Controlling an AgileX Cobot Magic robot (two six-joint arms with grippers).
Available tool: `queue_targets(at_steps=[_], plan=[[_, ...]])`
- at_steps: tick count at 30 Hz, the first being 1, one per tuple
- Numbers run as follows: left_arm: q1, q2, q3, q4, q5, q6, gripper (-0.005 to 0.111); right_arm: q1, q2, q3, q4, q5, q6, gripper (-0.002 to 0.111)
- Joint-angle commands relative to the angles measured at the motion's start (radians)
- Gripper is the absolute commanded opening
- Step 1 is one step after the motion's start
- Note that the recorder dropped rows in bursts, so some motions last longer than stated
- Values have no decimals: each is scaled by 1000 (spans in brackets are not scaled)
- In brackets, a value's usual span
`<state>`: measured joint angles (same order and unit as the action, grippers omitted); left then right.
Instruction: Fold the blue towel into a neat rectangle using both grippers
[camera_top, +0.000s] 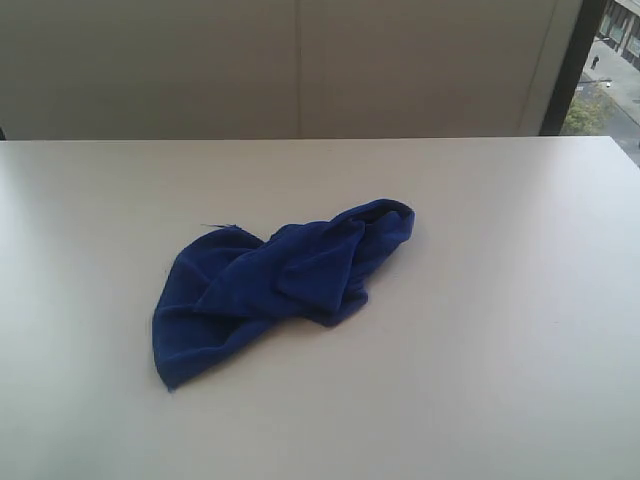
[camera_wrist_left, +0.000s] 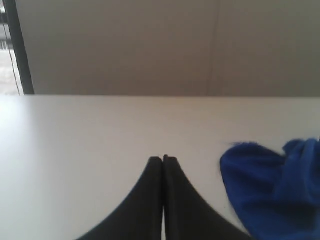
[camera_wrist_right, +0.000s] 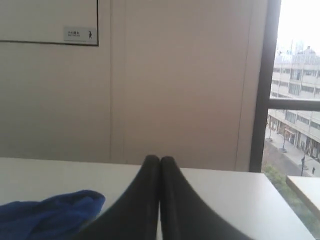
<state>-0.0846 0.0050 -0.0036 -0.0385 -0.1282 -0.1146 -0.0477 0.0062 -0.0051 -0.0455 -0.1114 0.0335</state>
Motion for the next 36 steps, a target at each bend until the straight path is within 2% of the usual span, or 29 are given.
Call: queue_targets(at_steps=[1,6,10,14,18,19,23,28,31,33,36], plan=[[2,-5,4,-5,-181,-25,0,5,-6,5,-7,-126,-5,0],[2,-5,4,-5,-309,-161,0,5,-6,5,-7,-290,-5,0],[2,0,-27,-5,-256,-182,0,5,-6,5,5,-322,-1,0],[2,88,-149,20,-107,-136,0,5,-6,-33,45,-205,16,0],[2,217,-317,172,196,-127,0,5,57,-156,45,-11,12,0],[2,256,-361,197,277,-102,0,5,93,-199,45,83,3,0],[2,419,-520,156,527,51,0,5,263,-373,45,390,-41,0],[-31,722,-725,-239,859,539,0,5,553,-581,45,726,-65,0],[-70,903,-828,-339,1019,714,0,5,718,-690,56,913,-118,0],[-101,1010,-882,-335,1054,756,0,10,812,-740,86,1005,-150,0],[-169,1158,-925,-335,1003,860,0,27,908,-785,159,1067,-193,0]])
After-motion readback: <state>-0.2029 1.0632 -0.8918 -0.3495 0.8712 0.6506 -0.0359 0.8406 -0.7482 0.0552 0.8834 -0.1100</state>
